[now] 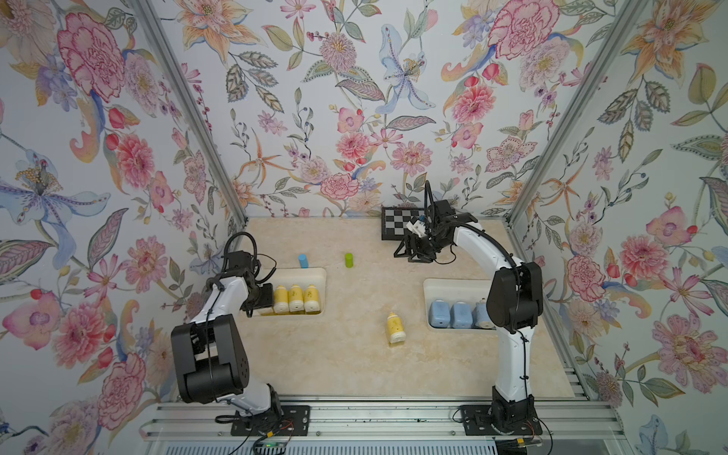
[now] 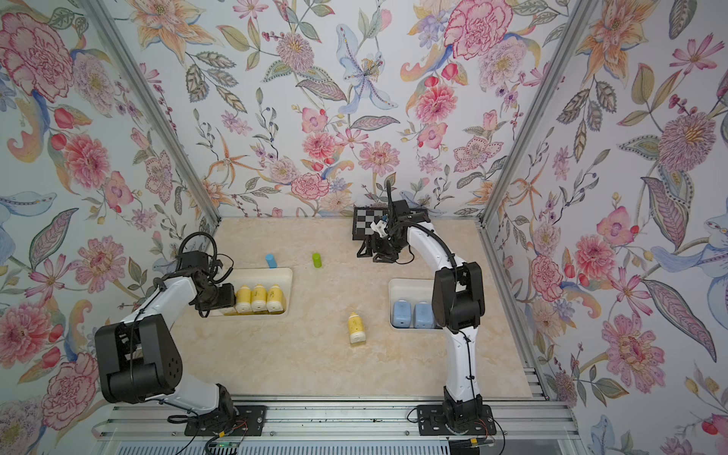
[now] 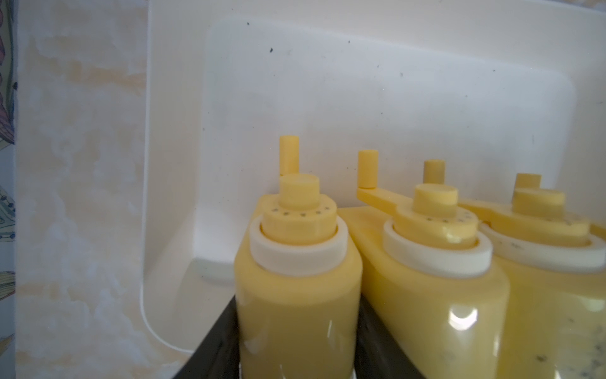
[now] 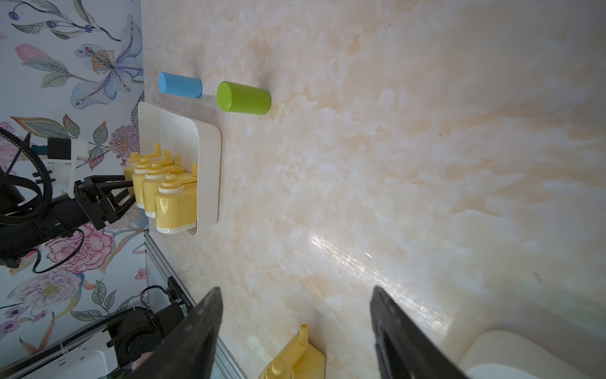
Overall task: Place the pencil sharpeners by color into the storage box
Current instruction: Place the pencil sharpener in the storage box.
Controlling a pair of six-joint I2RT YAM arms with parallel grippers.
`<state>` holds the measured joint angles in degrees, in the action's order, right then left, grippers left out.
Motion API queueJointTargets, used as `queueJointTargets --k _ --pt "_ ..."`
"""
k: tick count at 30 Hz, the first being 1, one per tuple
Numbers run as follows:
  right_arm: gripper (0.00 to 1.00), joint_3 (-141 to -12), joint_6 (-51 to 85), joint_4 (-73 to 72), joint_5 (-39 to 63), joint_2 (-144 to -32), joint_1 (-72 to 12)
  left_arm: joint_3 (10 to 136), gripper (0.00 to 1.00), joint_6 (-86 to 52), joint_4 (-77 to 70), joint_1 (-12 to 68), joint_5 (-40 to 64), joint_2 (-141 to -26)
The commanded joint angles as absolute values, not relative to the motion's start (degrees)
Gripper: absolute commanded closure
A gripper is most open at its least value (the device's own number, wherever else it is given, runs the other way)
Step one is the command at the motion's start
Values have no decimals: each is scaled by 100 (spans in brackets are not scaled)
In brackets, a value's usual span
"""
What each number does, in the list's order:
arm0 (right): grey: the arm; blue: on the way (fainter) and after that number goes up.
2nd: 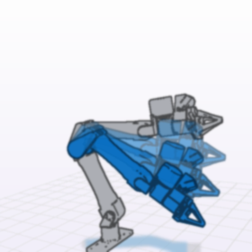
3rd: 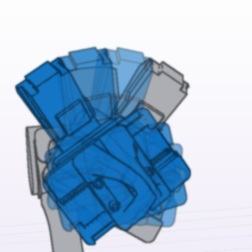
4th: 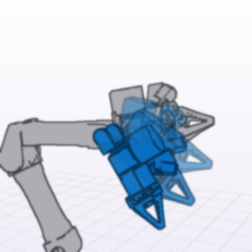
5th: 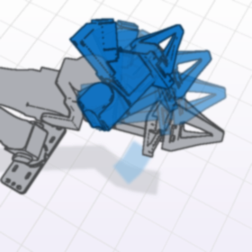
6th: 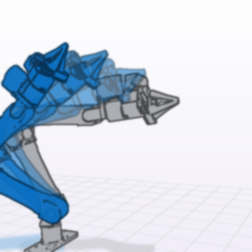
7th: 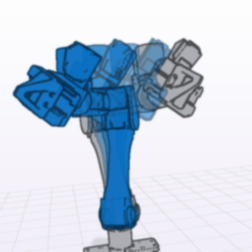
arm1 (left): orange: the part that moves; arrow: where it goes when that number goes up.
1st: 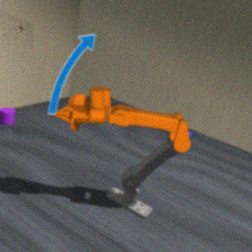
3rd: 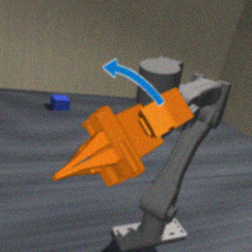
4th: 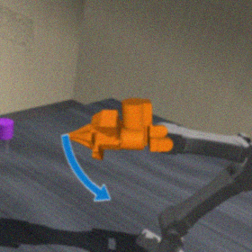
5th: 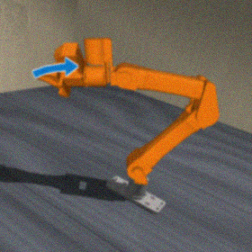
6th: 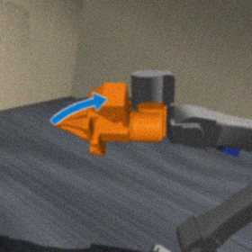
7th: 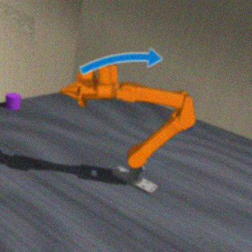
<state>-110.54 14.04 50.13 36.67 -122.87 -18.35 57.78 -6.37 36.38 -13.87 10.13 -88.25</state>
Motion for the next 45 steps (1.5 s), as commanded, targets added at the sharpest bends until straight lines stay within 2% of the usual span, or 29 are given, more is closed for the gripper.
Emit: queueJointTargets --k 1,10,45 --pt "28 -11172 1280 5132 3743 -12363 -1824 5905 48 -492 3777 -1414 1161 -8921" --pt "28 -11188 1283 5125 3752 -12369 -1828 5963 40 -527 3816 -1411 998 -8896" --pt "27 -11245 1318 5126 3788 -12327 -1865 6074 38 -902 3762 -1407 829 -8326"
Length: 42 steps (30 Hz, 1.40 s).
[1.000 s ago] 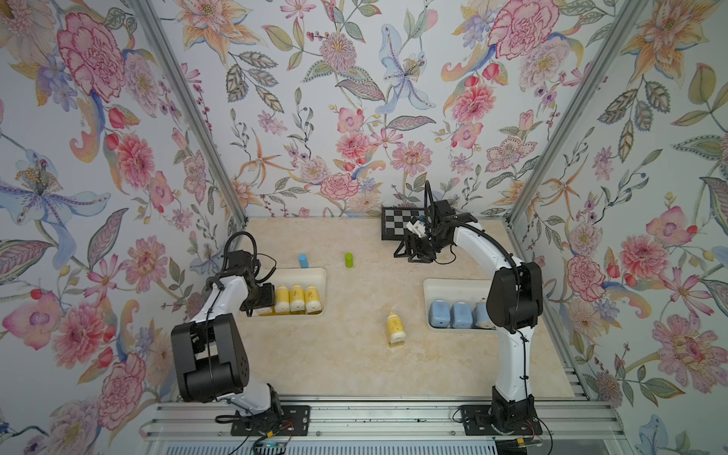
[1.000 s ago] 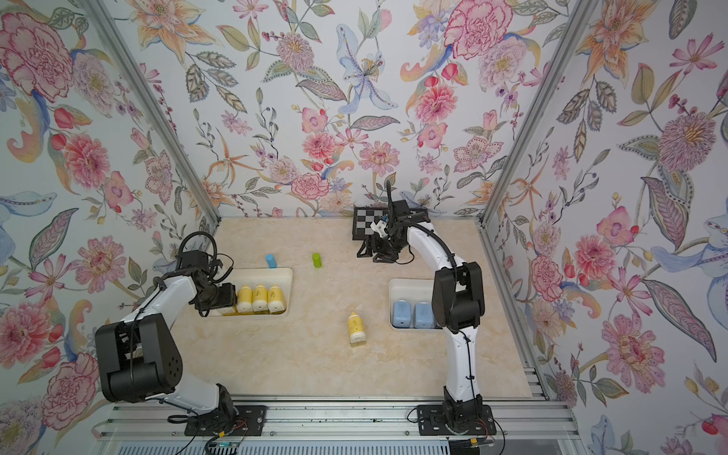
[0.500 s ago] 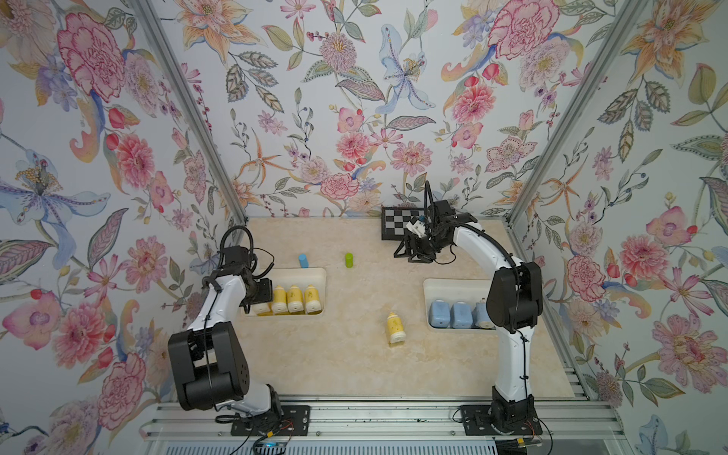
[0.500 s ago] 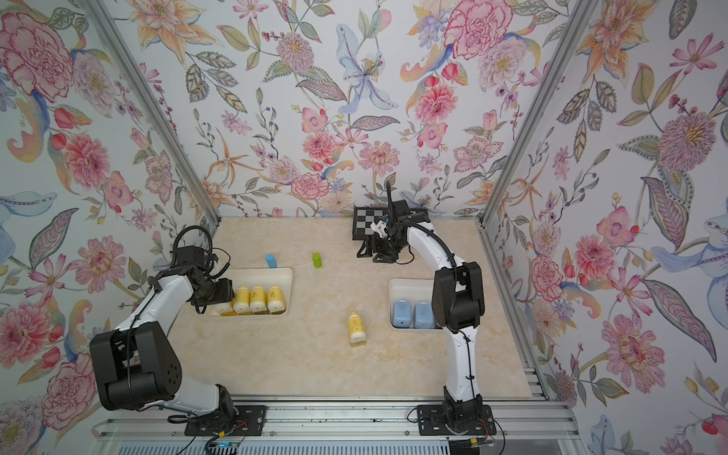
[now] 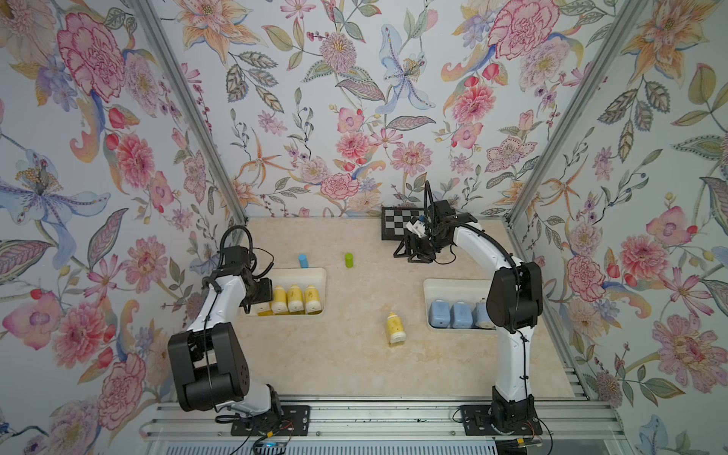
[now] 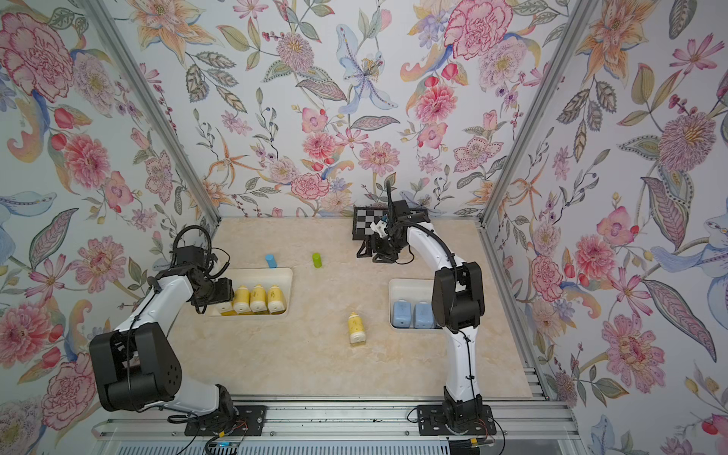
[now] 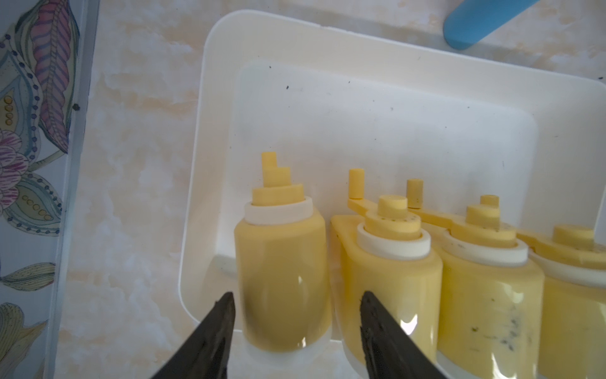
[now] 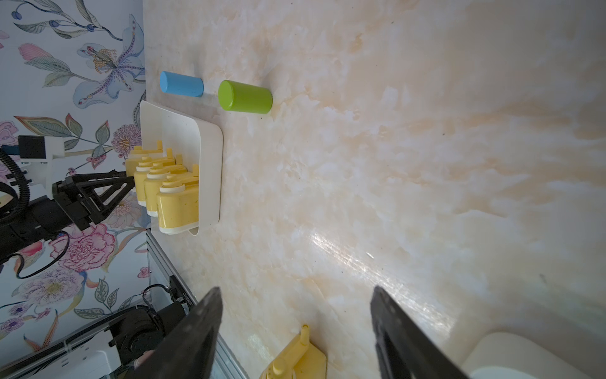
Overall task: Place the pencil sharpeners by color into the storage box
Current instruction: Place the pencil sharpener in the storage box, then pick up the pencil sharpener from the center of the board.
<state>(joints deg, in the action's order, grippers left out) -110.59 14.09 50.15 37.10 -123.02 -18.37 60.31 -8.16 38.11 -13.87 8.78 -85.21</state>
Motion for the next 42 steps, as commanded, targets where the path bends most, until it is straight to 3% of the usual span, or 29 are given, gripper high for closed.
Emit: queueJointTargets --k 1,9,15,25,42 --pt "27 -11252 1318 5129 3788 -12327 -1872 6066 38 -929 3757 -1412 800 -8307" --pt "27 -11238 1327 5127 3788 -12294 -1871 5968 37 -1143 3658 -1406 967 -8031" --pt "27 -11215 1327 5133 3806 -12255 -1866 5962 42 -1066 3712 -1396 1880 -7839" --pt "27 -11258 1314 5132 3885 -12286 -1863 5929 42 -996 3960 -1141 3116 -7607" --pt "27 -11040 1239 5126 3938 -12154 -1862 5630 40 -1497 3601 -488 4085 -7365"
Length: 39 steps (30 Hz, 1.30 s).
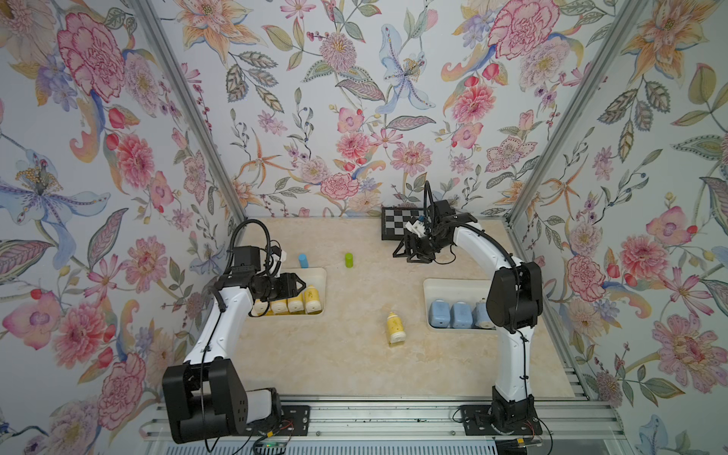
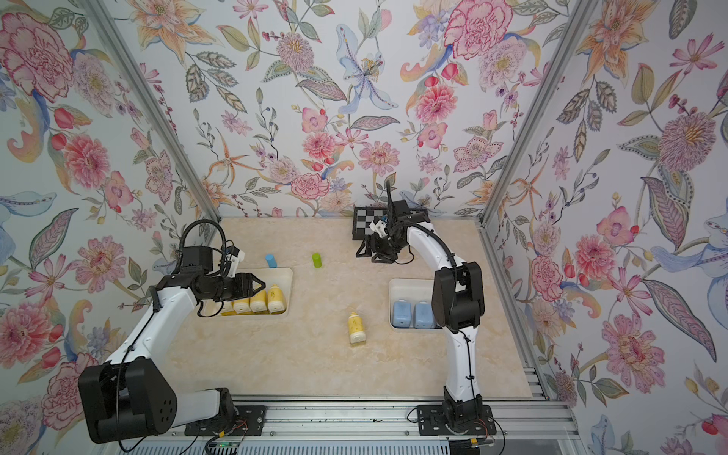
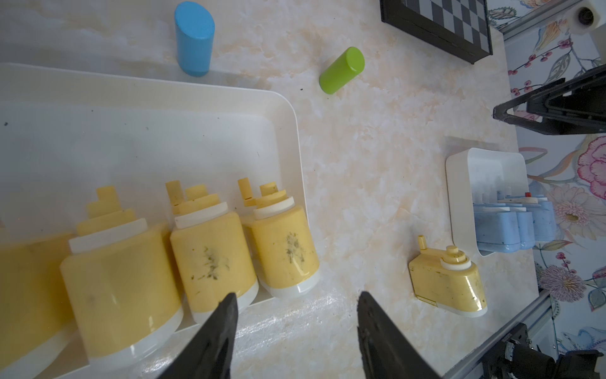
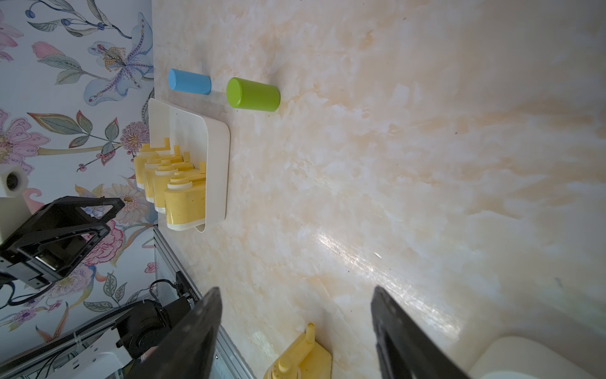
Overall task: Place the pencil sharpeners by color into the storage box
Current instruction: Pick up the pencil sharpener from the center of the board.
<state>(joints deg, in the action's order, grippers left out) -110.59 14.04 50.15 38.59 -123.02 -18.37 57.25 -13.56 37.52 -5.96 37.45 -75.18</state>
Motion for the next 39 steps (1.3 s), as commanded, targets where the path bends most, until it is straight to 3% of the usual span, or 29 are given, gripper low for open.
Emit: queueJointTargets --k 1,11,19,28,39 --pt "27 -11037 1231 5121 3938 -12148 -1862 5604 40 -1535 3577 -433 4091 -7356" --pt "27 -10981 1222 5130 3739 -12029 -1853 5502 40 -2569 3228 524 3169 -7039" --pt "27 -10687 1382 5141 3078 -11689 -1769 5678 41 -4151 3039 2475 1527 -7052" --pt "27 -10099 1441 5153 2598 -11149 -1508 6873 41 -5374 3867 4554 27 -8411" --pt "27 -9602 1314 5150 2392 -10630 -1323 8736 38 -6040 4986 5669 -675 -10009"
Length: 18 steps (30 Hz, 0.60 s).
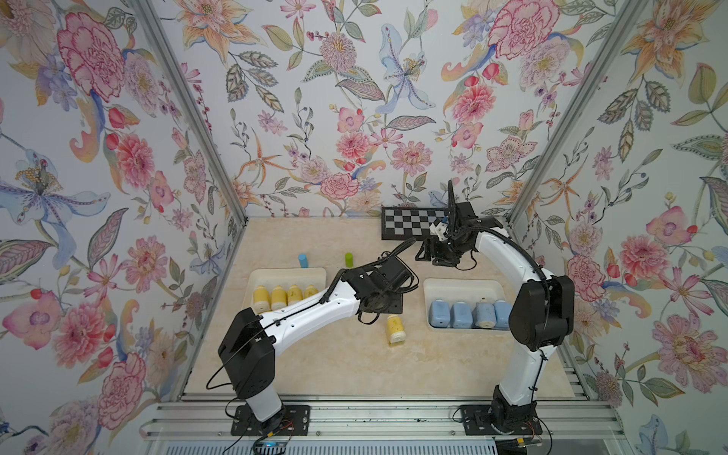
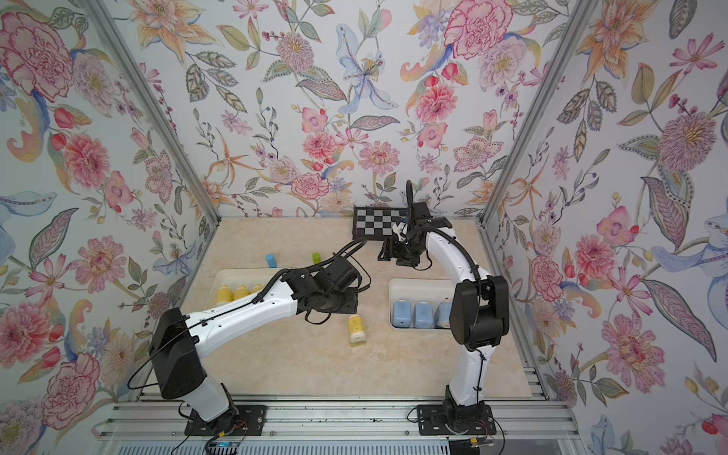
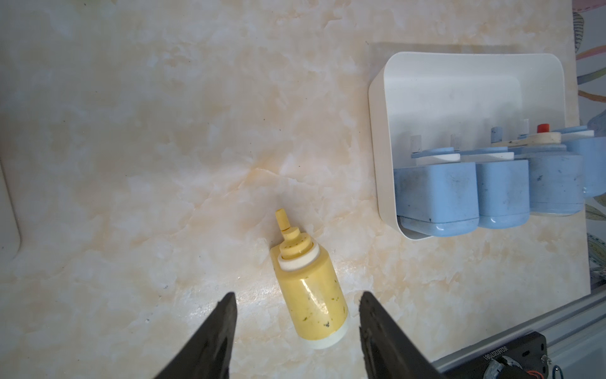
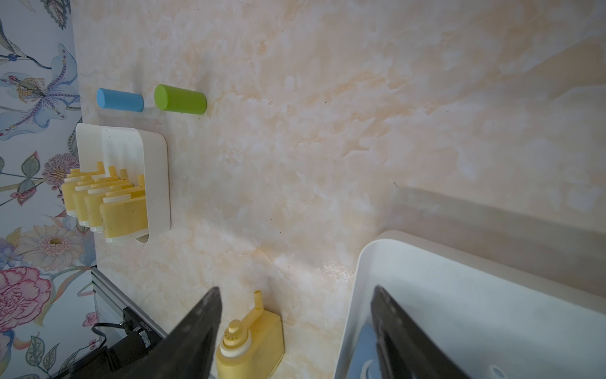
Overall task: Place the pencil sharpeners by color into the storage box
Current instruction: Pick up the pencil sharpener from the center of the board.
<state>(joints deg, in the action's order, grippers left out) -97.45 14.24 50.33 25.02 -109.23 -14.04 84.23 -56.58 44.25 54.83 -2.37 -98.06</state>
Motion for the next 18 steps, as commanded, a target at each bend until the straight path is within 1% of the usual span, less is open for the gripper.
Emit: queueJointTargets --k 1,9,14,18 --pt "27 -9559 1303 5150 2376 -10597 -1302 8782 38 -6086 5001 5716 -678 -10060" --pt "27 -9265 1222 5150 2329 -10346 -1074 8792 37 -6452 5027 6015 -617 -10308" --pt "27 -9266 1217 5137 2333 -10310 -1072 8773 33 -6521 5028 6089 -537 -10497" --pt "27 -9264 1222 5146 2347 -10293 -1063 8713 32 -6524 5019 6090 -432 -10633"
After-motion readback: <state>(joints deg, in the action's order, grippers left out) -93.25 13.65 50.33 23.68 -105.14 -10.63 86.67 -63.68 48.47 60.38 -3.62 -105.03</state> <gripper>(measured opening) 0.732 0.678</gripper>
